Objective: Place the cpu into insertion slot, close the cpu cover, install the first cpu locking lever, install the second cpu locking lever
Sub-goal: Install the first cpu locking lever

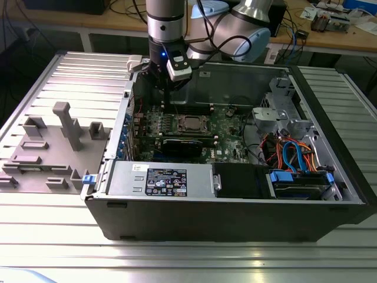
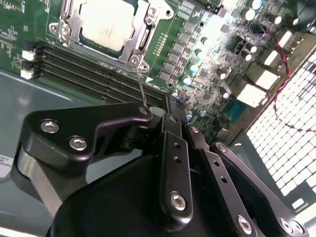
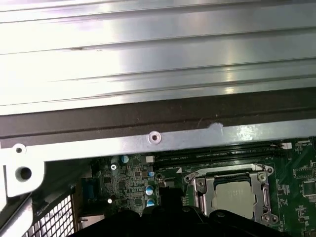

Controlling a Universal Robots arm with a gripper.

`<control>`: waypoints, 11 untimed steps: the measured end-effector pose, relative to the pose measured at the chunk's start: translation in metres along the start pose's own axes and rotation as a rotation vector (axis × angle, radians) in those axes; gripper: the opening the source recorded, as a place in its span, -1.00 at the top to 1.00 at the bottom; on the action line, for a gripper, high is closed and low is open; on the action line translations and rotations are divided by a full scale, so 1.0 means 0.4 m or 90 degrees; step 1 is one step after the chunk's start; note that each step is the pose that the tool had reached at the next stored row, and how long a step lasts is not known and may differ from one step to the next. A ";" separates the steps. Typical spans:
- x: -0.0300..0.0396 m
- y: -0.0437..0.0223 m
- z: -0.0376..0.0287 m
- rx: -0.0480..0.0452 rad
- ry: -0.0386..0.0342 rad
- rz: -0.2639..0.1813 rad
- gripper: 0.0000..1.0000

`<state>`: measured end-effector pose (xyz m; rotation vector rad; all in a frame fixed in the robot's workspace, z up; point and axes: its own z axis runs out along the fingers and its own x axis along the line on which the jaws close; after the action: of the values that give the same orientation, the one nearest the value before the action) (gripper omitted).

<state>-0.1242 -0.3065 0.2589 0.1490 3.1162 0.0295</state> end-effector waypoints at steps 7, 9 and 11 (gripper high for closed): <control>-0.004 0.003 0.000 0.0000 -0.0003 0.000 0.79; -0.005 0.003 0.000 0.0000 -0.0003 0.000 0.79; -0.005 0.003 0.000 0.0000 -0.0003 0.000 0.79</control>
<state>-0.1222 -0.3055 0.2589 0.1488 3.1158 0.0295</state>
